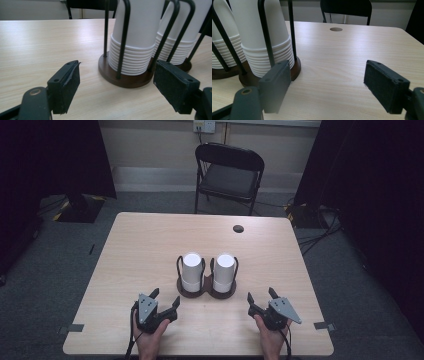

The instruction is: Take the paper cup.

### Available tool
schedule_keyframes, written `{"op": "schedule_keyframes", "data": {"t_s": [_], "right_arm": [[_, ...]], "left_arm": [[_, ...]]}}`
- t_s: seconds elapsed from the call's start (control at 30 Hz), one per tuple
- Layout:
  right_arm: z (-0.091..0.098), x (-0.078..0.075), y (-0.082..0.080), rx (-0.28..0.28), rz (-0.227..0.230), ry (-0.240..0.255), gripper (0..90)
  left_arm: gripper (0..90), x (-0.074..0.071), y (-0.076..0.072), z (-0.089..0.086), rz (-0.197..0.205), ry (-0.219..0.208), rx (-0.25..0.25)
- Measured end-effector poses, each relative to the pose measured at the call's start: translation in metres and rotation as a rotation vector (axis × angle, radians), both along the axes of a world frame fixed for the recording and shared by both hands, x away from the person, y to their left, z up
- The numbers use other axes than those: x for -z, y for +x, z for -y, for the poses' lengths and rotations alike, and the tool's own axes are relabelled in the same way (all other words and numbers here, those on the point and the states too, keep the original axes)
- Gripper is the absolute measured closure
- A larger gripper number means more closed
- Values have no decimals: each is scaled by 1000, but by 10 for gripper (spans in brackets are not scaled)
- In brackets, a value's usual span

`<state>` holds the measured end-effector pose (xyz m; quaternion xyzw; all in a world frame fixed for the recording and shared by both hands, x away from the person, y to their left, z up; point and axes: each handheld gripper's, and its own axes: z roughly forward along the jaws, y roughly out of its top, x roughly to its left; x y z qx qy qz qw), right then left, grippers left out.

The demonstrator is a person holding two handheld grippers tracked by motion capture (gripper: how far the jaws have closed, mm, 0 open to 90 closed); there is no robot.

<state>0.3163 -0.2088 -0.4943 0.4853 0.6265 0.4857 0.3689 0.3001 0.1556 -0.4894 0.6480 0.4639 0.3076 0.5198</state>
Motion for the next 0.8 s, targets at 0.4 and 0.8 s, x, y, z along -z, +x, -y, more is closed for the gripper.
{"op": "schedule_keyframes", "data": {"t_s": [0.4, 0.8], "right_arm": [[-1, 0, 0, 5, -5, -13, 220], [-1, 0, 0, 14, 4, -4, 251]], "left_arm": [[238, -21, 2, 14, 31, -4, 80], [250, -41, 8, 37, 62, 10, 160]]}}
